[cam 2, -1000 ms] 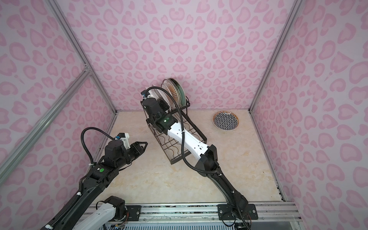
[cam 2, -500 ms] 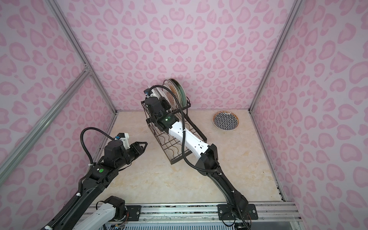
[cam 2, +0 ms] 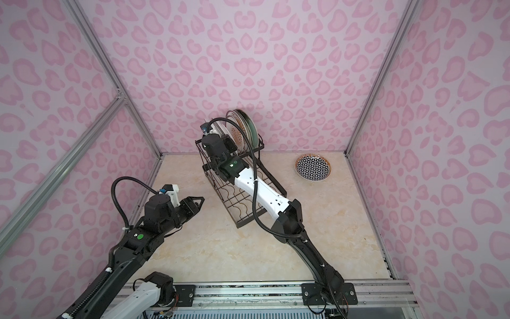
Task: Load plates into a dish rack
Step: Place the plate on the dish rack.
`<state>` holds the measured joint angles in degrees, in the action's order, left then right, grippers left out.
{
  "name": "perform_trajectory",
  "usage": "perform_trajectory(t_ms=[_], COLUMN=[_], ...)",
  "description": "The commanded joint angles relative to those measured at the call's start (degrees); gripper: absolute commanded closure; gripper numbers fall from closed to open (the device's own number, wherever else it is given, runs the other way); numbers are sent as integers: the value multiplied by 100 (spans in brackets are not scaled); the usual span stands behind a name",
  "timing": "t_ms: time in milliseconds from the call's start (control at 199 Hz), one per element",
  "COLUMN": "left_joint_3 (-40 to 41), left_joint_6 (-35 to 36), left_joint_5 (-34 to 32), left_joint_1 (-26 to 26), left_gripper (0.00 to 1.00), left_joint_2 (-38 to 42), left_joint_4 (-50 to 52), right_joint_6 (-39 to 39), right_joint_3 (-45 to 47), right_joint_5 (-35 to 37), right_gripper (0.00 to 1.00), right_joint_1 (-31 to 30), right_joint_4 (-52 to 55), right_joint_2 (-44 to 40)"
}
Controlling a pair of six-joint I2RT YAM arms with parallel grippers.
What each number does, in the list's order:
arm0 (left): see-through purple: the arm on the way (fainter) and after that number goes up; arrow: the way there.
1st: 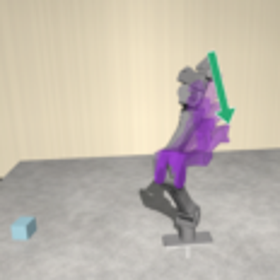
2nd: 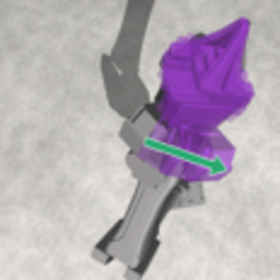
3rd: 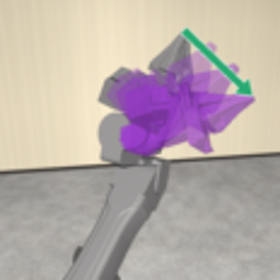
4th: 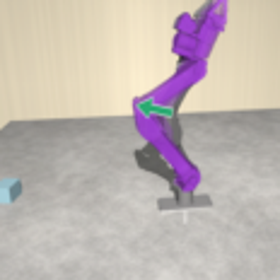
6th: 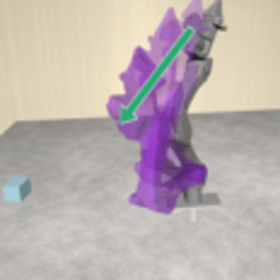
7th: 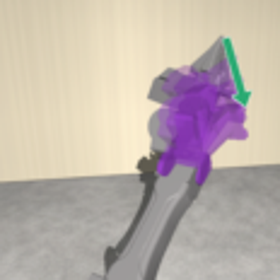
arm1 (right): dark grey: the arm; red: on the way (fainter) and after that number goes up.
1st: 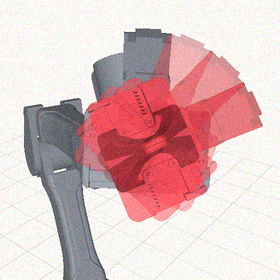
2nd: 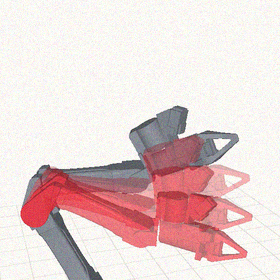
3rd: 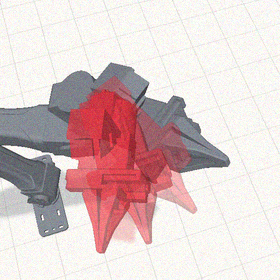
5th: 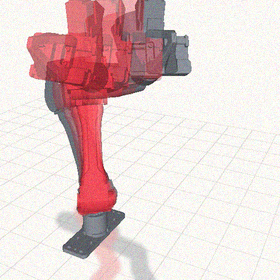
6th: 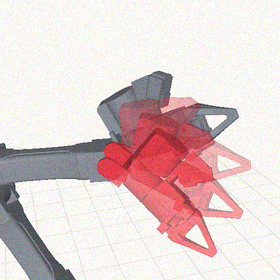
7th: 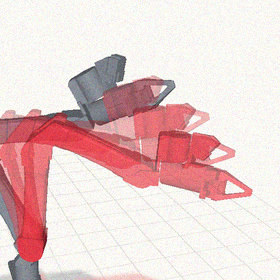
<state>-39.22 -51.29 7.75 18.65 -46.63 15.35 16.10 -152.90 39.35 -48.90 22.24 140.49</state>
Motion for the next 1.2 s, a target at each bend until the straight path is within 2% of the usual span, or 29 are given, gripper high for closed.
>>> perform_trajectory(t_ms=[0, 396, 532, 863, 1199], left_joint_3=[-84, -94, -94, -90, -162], left_joint_6=[13, 17, 22, 22, 36], left_joint_5=[46, 62, 64, 75, 17], left_joint_1=[-2, 0, -2, -2, -1], left_gripper=[52, 52, 52, 52, 51], left_joint_2=[-8, -34, -22, -54, -22], left_joint_4=[-31, -14, -7, 4, 136], right_joint_6=[21, -6, -21, -99, -143], right_joint_3=[1, 6, 0, 16, 564], right_joint_5=[209, 258, 304, 311, 229], right_gripper=[100, 80, 78, 61, 56], right_joint_1=[13, -5, -16, -108, -253], right_joint_4=[247, 152, 103, -47, -224], right_joint_2=[54, 21, 22, -147, -831])
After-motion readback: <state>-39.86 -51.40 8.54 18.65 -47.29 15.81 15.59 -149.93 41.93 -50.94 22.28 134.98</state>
